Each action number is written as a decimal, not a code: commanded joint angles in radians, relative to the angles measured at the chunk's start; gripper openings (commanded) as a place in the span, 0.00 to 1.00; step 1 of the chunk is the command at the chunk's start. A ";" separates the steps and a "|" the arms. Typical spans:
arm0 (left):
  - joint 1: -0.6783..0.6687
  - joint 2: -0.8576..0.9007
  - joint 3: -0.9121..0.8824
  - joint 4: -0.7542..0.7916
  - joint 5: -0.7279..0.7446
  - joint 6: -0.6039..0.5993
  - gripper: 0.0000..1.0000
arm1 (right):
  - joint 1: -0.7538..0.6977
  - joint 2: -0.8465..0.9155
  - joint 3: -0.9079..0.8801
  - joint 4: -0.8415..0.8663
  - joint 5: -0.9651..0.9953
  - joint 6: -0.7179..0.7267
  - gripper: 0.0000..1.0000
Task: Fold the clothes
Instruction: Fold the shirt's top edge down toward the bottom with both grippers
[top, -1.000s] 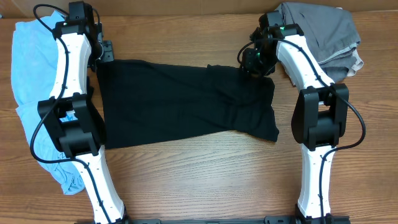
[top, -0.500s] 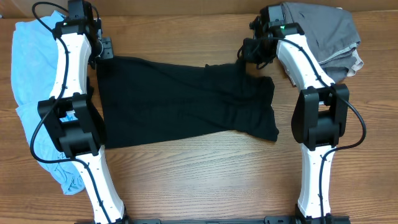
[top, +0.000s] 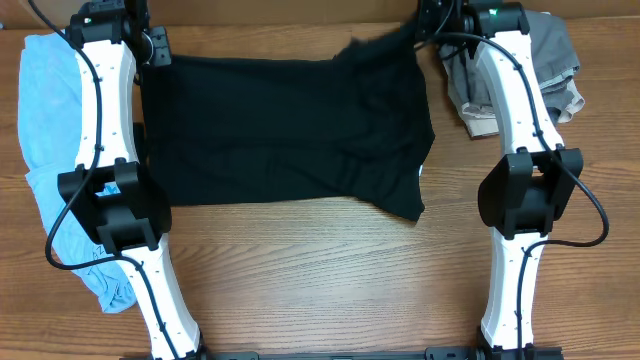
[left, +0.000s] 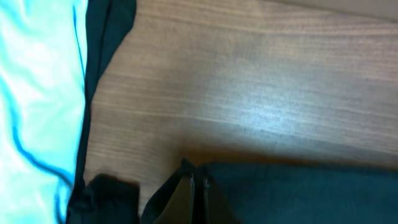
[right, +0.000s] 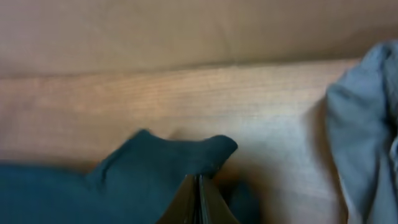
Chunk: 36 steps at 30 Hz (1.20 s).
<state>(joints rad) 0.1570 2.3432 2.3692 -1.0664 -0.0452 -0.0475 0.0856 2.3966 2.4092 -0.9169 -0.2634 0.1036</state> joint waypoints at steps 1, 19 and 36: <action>0.008 -0.023 0.023 -0.013 -0.012 -0.011 0.04 | 0.003 -0.030 0.077 -0.073 -0.020 -0.033 0.04; 0.040 -0.009 0.000 -0.179 -0.090 0.011 0.04 | 0.026 -0.128 0.044 -0.777 0.026 -0.028 0.04; 0.059 -0.008 -0.207 -0.190 -0.126 0.071 0.20 | 0.095 -0.128 -0.374 -0.692 0.061 -0.018 0.04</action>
<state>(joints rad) 0.2058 2.3432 2.1811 -1.2392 -0.1547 -0.0013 0.1841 2.2898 2.0609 -1.6161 -0.2272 0.0799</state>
